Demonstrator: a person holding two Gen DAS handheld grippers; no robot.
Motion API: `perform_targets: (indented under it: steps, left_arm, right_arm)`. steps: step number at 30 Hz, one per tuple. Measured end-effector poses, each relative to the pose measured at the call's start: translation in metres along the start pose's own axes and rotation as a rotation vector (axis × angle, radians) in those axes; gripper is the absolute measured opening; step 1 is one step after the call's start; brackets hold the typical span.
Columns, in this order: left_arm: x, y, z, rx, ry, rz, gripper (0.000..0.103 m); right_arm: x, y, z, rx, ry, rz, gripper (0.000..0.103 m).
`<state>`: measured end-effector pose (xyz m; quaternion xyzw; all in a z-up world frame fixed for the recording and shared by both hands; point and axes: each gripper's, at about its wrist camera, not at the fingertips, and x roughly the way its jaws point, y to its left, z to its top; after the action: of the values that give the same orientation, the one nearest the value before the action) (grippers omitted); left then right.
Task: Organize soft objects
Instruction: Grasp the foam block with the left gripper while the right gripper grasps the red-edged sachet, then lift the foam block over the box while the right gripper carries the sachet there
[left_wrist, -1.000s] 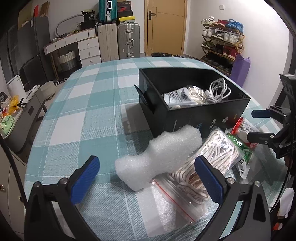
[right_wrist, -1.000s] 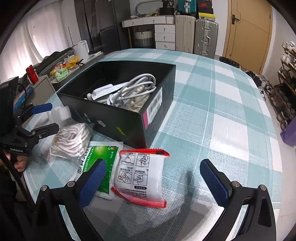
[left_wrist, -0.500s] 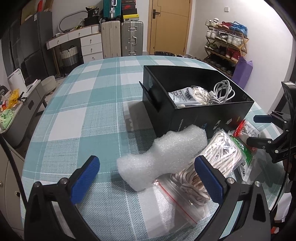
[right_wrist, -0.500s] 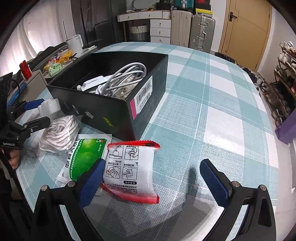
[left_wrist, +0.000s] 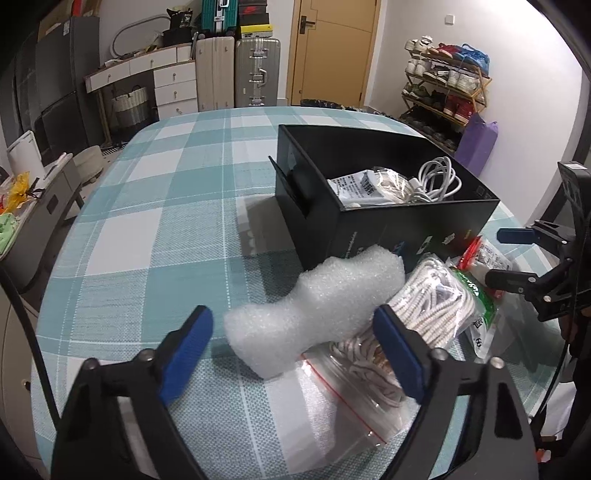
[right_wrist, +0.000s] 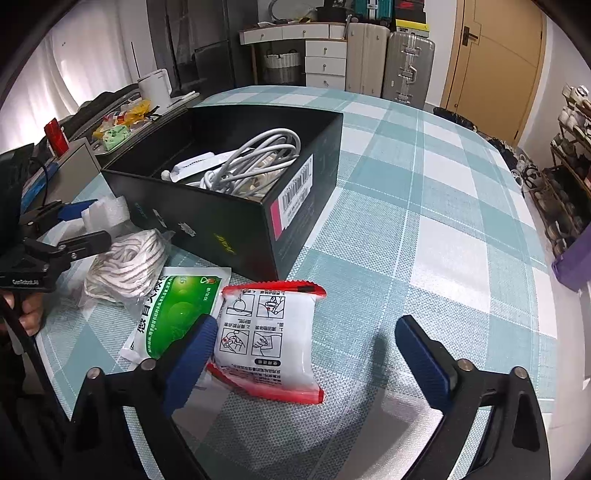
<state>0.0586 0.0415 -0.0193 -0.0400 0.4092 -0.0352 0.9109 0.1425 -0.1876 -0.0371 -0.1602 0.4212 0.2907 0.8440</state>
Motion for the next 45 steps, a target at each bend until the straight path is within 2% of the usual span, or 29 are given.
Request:
perform_targets:
  steps: [2,6,13,21,23,33,45]
  left_arm:
    - [0.000,-0.001,0.000,0.002,0.001,-0.017,0.076]
    - [-0.002,-0.003,-0.001,0.009,-0.003,-0.029,0.070]
    - [-0.005,-0.003,-0.001,0.009,-0.012,-0.036,0.069]
    - [-0.009,-0.004,0.000,0.017,-0.028,-0.042,0.068]
    - [-0.010,-0.005,0.000,0.019,-0.029,-0.043,0.068]
    - [-0.017,-0.005,0.002,0.025,-0.050,-0.062,0.068]
    - [-0.039,-0.010,0.009,0.036,-0.116,-0.092,0.068]
  right_arm:
    - [0.001,0.000,0.000,-0.003,0.001,0.005,0.092]
    - [0.000,0.001,0.000,-0.006,0.001,0.014,0.083]
    - [-0.002,0.003,0.000,-0.016,0.006,0.027,0.074]
    - [-0.002,0.002,-0.002,-0.024,0.013,0.049,0.052]
    - [-0.002,0.003,-0.003,-0.033,0.012,0.051,0.050]
    - [-0.013,0.009,-0.004,-0.077,-0.009,0.060,0.048]
    - [-0.037,0.015,-0.002,-0.106,-0.065,0.060,0.048]
